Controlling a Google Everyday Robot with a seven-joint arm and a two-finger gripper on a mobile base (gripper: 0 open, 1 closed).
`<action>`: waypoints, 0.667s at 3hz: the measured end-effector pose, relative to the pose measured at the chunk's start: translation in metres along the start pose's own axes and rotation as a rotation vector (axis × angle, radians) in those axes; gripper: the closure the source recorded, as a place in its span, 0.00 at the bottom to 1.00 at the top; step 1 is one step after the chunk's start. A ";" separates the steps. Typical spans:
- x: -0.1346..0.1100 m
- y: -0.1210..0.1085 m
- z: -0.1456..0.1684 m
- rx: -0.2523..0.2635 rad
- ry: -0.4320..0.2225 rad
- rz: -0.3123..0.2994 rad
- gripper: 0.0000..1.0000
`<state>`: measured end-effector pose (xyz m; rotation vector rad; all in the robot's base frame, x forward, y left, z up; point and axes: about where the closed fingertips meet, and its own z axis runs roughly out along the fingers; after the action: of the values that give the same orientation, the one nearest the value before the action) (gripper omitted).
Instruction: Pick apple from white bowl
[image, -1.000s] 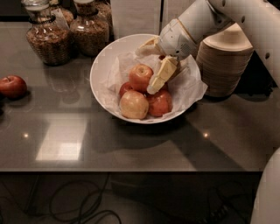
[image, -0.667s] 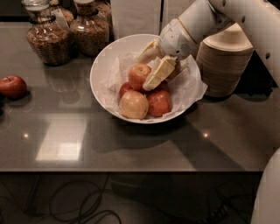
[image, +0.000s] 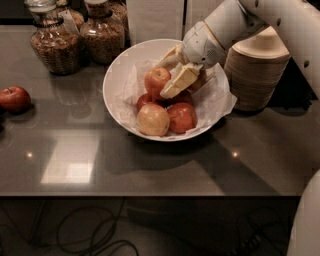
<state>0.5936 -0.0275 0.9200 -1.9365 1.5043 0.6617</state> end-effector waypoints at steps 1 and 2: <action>0.000 0.000 0.000 0.000 0.000 0.000 1.00; -0.002 0.002 -0.002 0.016 -0.009 -0.005 1.00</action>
Offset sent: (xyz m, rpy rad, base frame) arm -0.0084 -0.0068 0.0091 0.0228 -0.0281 -0.0151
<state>0.5912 -0.0278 0.9231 -1.9225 1.4940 0.6532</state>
